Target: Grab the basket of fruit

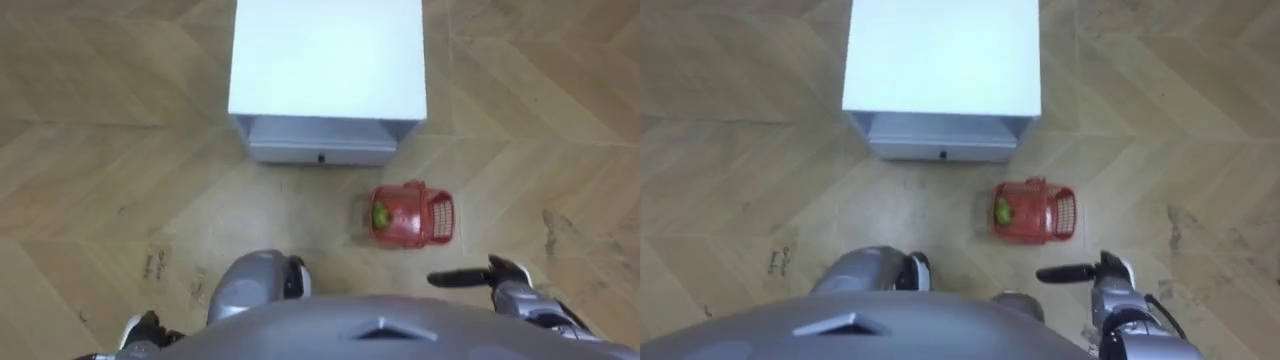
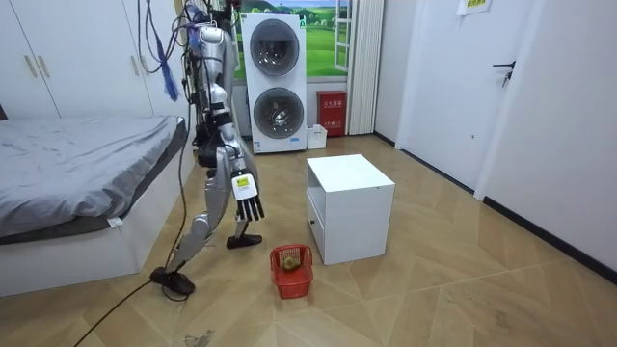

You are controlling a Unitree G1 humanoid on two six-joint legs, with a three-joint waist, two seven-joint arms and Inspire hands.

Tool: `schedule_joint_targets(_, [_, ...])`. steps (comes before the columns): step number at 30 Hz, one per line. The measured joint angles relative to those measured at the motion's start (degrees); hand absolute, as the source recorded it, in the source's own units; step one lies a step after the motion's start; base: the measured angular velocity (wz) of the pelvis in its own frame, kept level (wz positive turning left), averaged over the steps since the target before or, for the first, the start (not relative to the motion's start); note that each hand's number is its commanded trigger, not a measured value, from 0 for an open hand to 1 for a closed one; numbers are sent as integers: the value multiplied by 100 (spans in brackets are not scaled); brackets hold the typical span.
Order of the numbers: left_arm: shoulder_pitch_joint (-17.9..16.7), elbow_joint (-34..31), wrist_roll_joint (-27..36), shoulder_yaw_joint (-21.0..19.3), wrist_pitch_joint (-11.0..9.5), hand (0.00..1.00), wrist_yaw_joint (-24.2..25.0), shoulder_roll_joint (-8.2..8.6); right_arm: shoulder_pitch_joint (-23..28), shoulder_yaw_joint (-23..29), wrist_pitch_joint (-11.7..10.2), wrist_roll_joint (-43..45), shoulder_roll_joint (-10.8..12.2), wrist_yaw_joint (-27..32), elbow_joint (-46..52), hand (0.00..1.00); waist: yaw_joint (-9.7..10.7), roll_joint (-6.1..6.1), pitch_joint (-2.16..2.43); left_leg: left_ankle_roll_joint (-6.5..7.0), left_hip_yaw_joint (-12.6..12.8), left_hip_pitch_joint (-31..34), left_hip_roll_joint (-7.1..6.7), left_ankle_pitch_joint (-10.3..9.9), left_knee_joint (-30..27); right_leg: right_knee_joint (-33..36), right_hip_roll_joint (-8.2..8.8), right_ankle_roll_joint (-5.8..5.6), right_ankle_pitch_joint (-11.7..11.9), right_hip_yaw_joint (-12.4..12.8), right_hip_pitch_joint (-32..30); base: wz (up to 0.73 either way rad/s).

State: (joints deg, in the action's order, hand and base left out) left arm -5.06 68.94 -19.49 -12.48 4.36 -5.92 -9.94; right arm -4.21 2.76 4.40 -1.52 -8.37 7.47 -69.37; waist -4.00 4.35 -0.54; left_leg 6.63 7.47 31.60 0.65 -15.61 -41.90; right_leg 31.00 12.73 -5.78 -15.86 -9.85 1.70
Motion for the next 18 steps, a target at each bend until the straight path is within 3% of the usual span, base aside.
schedule_joint_targets(1, [89,45,32,36,-38,0,-15,-5,-28,-42,4,-75,-13,12,-1,0,-4,-34,28,-25,-72,156,-22,11,-111,53,-54,21,-141,8,-69,47])
schedule_joint_targets(4, [431,225,423,237,-296,0,-113,-13,-226,-99,7,-317,-23,57,-47,0,13,37,52,-191,-314,1037,-37,-73,-815,1123,-27,-43,-1217,110,-761,35])
schedule_joint_targets(5, [455,238,457,257,-308,0,-127,-26,-271,-100,2,-320,-23,55,-66,0,1,78,21,-189,-327,1219,-40,-99,-1035,1422,7,-46,-1400,149,-920,14])
schedule_joint_targets(7, [448,314,872,419,-343,0,-150,-64,-354,-84,-10,-447,-68,113,-77,0,34,124,5,-163,-413,1833,-105,-530,-1917,2770,151,-57,-2023,154,-1512,33])
schedule_joint_targets(9, [453,428,897,512,-353,0,-180,-76,-380,-6,-21,-526,-108,178,-73,0,72,162,19,-98,-401,2208,-245,-826,-2578,3769,382,-84,-2325,136,-1827,40])
schedule_joint_targets(10, [448,461,923,551,-353,0,-224,-85,-399,28,-30,-566,-113,197,-72,0,68,165,17,-51,-365,2323,-249,-919,-2794,4119,448,-84,-2357,154,-1940,40])
schedule_joint_targets(13, [481,552,1234,747,-452,0,-433,-230,-433,102,-106,-853,-117,250,91,0,161,284,4,95,14,2833,-230,-1287,-3792,5894,927,-112,-2391,293,-2467,66])
schedule_joint_targets(15, [586,620,1326,820,-523,0,-530,-287,-619,139,-146,-956,-126,259,106,0,220,307,-18,174,176,3103,-192,-1392,-4184,6547,1074,-111,-2390,394,-2687,59])
schedule_joint_targets(16, [661,673,1381,823,-540,0,-616,-279,-736,234,-193,-1007,-138,282,122,0,233,314,-33,264,302,3218,-101,-1458,-4443,6937,1160,-111,-2390,487,-2796,37])
schedule_joint_targets(18, [671,714,1550,824,-634,0,-721,-279,-806,338,-215,-1109,-136,338,330,0,230,300,-44,307,370,3345,-80,-1614,-4829,7419,1238,-111,-2390,588,-2852,18])
